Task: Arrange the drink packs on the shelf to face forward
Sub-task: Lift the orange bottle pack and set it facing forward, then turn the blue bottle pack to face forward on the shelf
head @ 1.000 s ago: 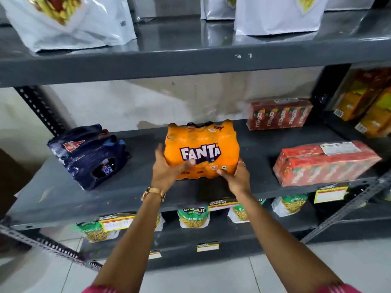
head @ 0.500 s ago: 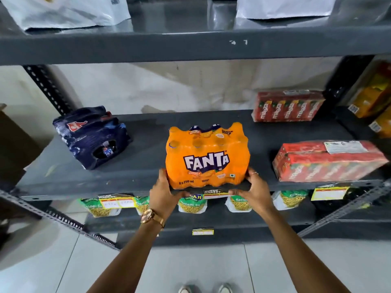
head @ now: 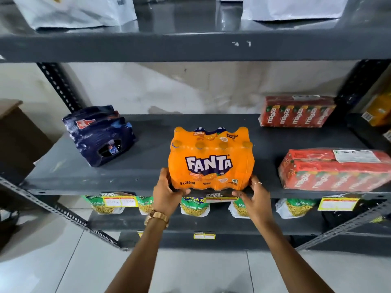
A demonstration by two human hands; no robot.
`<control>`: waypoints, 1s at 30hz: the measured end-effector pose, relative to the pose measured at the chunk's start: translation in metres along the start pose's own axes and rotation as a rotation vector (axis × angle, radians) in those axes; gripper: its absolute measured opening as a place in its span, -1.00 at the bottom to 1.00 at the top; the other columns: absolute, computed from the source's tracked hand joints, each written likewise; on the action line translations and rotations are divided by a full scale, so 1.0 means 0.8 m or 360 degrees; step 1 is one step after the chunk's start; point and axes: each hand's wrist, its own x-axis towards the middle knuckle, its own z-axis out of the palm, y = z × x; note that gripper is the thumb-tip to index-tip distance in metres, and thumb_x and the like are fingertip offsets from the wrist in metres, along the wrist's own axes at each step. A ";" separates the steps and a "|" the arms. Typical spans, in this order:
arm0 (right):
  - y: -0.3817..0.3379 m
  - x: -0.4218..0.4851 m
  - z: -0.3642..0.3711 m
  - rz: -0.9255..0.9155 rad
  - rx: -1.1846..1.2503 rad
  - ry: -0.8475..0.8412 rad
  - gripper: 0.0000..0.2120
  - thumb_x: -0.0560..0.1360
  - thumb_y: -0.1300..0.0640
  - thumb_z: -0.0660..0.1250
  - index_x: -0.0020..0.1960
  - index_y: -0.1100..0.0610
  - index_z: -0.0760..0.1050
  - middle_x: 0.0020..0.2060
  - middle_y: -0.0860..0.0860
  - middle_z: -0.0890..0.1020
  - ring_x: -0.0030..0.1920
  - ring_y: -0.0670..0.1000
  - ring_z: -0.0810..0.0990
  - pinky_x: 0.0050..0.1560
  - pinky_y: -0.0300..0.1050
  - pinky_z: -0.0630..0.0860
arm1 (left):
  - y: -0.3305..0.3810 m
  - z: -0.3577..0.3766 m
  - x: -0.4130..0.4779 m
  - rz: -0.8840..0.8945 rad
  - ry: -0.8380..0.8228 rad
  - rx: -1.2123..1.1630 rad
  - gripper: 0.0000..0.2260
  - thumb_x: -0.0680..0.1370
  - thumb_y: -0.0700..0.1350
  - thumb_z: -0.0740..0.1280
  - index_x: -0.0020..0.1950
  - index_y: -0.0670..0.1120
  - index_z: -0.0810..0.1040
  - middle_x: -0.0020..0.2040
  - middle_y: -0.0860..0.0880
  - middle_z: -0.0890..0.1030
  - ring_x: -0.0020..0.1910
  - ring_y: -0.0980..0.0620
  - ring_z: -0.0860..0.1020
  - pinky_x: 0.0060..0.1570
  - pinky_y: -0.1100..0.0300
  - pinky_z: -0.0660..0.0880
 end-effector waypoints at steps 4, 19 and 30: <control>0.000 0.000 0.001 0.0072 -0.0010 -0.0026 -0.47 0.34 0.11 0.53 0.24 0.06 0.43 0.05 0.03 0.66 0.08 0.04 0.63 0.11 0.02 0.58 | -0.005 -0.006 -0.006 -0.0009 -0.0147 -0.0164 -0.40 0.32 -0.26 0.54 0.27 -0.06 0.36 0.10 -0.04 0.66 0.05 -0.04 0.64 0.02 0.06 0.60; -0.242 -0.127 0.291 0.0336 0.0793 -0.0046 -0.74 0.35 0.00 0.44 0.03 -0.03 0.57 -0.10 -0.07 0.69 -0.06 -0.20 0.65 -0.12 -0.35 0.55 | -0.032 -0.305 0.297 0.0248 -0.0081 0.1294 -0.28 0.46 0.38 0.05 0.37 -0.14 0.35 0.36 -0.27 0.40 0.38 -0.26 0.34 0.40 -0.15 0.22; -0.320 0.041 0.418 0.0661 0.0896 -0.0526 -0.50 0.19 0.00 0.63 0.06 0.06 0.56 0.06 -0.01 0.66 0.16 0.05 0.59 0.05 -0.09 0.54 | -0.055 -0.332 0.371 -0.0050 0.0146 0.0843 -0.27 0.23 0.52 0.31 -0.03 -0.12 0.63 0.00 -0.17 0.67 0.04 -0.19 0.59 0.08 -0.03 0.44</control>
